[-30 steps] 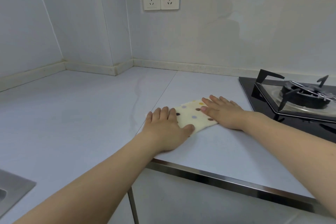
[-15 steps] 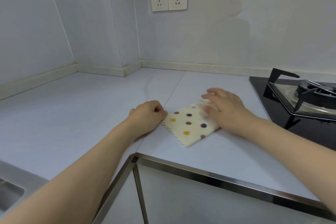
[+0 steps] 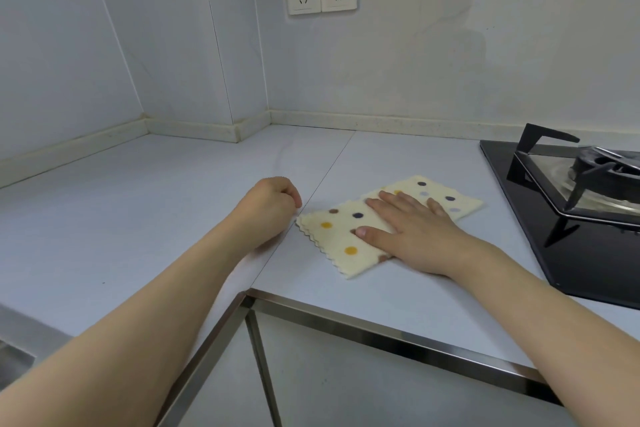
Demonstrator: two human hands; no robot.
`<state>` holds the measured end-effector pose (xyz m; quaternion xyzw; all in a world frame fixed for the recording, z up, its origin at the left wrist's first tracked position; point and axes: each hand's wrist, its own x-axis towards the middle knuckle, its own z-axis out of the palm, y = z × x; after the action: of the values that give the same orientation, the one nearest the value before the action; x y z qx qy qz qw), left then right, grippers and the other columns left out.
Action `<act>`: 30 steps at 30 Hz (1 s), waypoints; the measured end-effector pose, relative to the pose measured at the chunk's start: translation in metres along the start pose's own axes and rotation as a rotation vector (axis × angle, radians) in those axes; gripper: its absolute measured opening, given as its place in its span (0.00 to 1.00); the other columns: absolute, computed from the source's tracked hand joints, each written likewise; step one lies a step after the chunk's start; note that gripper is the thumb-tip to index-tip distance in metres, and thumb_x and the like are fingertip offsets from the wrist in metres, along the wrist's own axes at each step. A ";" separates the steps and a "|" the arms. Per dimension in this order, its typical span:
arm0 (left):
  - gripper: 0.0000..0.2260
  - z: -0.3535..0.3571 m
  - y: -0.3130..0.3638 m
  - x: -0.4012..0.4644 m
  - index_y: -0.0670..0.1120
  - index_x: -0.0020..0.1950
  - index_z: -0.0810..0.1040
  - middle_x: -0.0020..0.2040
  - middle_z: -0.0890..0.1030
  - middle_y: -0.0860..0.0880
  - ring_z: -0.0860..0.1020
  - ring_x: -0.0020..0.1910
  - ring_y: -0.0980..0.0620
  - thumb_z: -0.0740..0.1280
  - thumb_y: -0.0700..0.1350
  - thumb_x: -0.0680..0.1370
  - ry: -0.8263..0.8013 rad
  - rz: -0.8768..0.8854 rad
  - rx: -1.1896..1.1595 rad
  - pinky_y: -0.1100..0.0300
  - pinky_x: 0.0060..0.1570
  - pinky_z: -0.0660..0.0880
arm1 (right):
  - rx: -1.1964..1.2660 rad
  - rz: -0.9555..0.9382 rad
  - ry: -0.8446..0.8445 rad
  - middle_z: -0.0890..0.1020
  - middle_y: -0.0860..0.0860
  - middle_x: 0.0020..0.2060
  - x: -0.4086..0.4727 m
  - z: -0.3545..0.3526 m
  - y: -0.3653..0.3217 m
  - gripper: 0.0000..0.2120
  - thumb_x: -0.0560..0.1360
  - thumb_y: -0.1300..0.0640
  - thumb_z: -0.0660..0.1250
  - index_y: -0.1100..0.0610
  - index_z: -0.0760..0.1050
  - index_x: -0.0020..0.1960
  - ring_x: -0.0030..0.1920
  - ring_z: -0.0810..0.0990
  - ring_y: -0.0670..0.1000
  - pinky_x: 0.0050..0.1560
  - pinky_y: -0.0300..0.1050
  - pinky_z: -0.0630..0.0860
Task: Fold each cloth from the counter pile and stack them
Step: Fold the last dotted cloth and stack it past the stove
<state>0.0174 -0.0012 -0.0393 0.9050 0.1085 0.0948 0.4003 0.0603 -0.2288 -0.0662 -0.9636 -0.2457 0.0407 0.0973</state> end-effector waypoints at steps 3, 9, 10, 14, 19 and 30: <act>0.08 0.005 0.005 -0.001 0.44 0.45 0.78 0.44 0.79 0.49 0.75 0.44 0.49 0.60 0.41 0.77 -0.082 -0.017 0.147 0.60 0.40 0.70 | 0.008 -0.001 0.007 0.46 0.42 0.78 0.001 0.000 0.000 0.35 0.74 0.28 0.46 0.41 0.47 0.77 0.77 0.43 0.46 0.75 0.58 0.40; 0.05 0.007 0.005 -0.005 0.46 0.44 0.74 0.43 0.78 0.49 0.74 0.40 0.52 0.64 0.47 0.76 0.011 0.081 0.354 0.59 0.35 0.68 | 0.095 0.000 0.055 0.50 0.44 0.78 -0.003 -0.003 -0.002 0.29 0.78 0.35 0.46 0.43 0.52 0.77 0.77 0.45 0.45 0.75 0.56 0.40; 0.08 0.007 0.005 -0.005 0.47 0.43 0.74 0.41 0.78 0.49 0.74 0.39 0.52 0.64 0.50 0.76 -0.009 0.069 0.375 0.59 0.35 0.68 | 0.143 0.020 0.095 0.51 0.45 0.78 -0.003 -0.005 -0.001 0.26 0.80 0.38 0.46 0.44 0.54 0.76 0.77 0.47 0.45 0.75 0.56 0.40; 0.12 0.011 0.004 -0.004 0.48 0.43 0.74 0.40 0.77 0.51 0.73 0.37 0.53 0.65 0.56 0.77 -0.038 0.070 0.446 0.59 0.34 0.67 | 0.123 0.147 0.263 0.53 0.47 0.78 0.003 -0.011 0.014 0.23 0.82 0.45 0.45 0.46 0.55 0.76 0.77 0.48 0.48 0.75 0.57 0.39; 0.06 0.012 0.004 -0.004 0.45 0.43 0.74 0.40 0.76 0.51 0.73 0.38 0.52 0.63 0.46 0.78 0.041 0.116 0.452 0.60 0.34 0.68 | 0.011 0.256 0.089 0.49 0.48 0.78 0.008 -0.004 0.029 0.27 0.80 0.40 0.42 0.46 0.49 0.77 0.77 0.46 0.53 0.74 0.60 0.41; 0.40 0.053 0.019 -0.032 0.52 0.80 0.43 0.80 0.43 0.54 0.41 0.78 0.53 0.48 0.72 0.75 -0.383 0.281 0.642 0.50 0.76 0.40 | 0.007 0.266 -0.001 0.42 0.48 0.78 0.016 -0.011 0.040 0.28 0.80 0.39 0.40 0.44 0.44 0.78 0.77 0.39 0.53 0.74 0.57 0.37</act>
<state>0.0033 -0.0599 -0.0632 0.9914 -0.0690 -0.0603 0.0933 0.0944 -0.2572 -0.0647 -0.9873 -0.1155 0.0547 0.0941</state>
